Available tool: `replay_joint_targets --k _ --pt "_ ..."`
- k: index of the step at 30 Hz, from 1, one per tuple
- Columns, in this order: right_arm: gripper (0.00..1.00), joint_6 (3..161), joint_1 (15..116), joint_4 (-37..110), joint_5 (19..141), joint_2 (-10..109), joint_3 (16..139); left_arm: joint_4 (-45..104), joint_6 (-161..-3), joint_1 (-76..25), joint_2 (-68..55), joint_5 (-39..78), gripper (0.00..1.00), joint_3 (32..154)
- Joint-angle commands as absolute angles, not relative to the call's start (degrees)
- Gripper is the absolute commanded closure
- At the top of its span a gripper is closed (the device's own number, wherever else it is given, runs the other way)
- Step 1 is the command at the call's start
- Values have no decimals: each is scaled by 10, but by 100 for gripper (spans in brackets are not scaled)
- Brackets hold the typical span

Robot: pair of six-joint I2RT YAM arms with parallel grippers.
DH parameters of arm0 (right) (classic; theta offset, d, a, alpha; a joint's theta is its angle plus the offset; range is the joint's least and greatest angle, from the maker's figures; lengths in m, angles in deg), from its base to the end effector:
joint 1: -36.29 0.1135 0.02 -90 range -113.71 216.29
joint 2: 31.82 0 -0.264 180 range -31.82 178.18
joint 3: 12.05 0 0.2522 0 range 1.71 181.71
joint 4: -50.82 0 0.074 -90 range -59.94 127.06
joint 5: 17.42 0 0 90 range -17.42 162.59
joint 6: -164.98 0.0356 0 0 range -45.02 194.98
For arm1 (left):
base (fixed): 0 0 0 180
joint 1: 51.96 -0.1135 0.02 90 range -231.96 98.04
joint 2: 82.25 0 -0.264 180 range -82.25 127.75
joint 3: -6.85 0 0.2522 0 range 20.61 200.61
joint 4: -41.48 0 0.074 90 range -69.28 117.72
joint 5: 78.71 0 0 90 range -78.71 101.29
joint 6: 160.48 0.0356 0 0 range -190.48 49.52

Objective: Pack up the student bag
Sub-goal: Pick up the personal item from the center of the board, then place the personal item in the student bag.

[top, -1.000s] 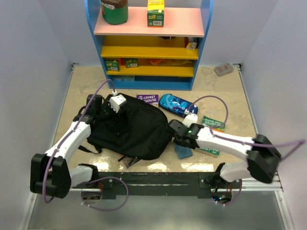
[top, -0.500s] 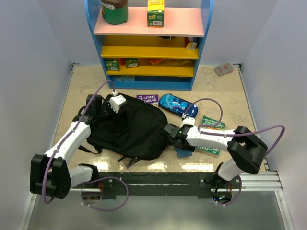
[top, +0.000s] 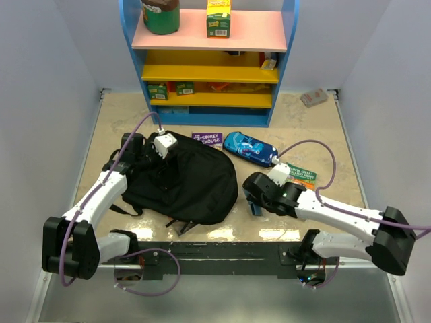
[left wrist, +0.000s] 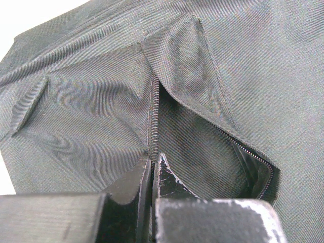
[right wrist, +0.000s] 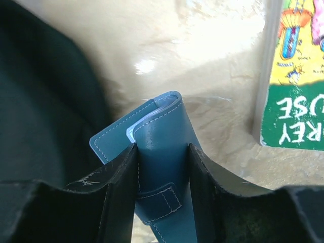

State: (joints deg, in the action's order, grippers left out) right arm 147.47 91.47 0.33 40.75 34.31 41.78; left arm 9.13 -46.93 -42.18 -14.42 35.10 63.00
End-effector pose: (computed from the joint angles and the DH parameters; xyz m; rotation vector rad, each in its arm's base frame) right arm 0.1338 0.1594 0.2085 0.5323 2.3811 0.2227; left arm 0.2380 -0.0556 0.2329 0.8479 2.1226 -0.3607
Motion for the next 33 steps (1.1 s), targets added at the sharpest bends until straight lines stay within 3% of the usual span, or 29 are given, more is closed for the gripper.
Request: replay_joint_targets --k 1,5,15,20,23,24,25,28,33 --pt "57 1415 917 30 390 296 478 92 -475 -422 -155 369 100 653" --pt "53 1334 924 109 415 311 543 93 -479 -422 -155 371 100 653" --pt "49 1228 970 287 465 597 760 87 -500 -422 -162 380 100 653" --pt "45 1226 976 451 519 621 717 88 -499 -422 -169 378 100 639" --pt "45 1236 976 451 507 628 724 89 -494 -422 -169 377 100 632" --pt "41 1236 976 405 500 633 735 90 -492 -422 -169 377 100 630" --pt "31 1238 976 381 490 637 744 91 -493 -423 -169 376 100 629" --pt "21 1232 975 384 471 619 717 92 -491 -423 -170 376 100 628" --pt "17 1159 950 488 530 574 603 94 -489 -423 -169 374 100 627"
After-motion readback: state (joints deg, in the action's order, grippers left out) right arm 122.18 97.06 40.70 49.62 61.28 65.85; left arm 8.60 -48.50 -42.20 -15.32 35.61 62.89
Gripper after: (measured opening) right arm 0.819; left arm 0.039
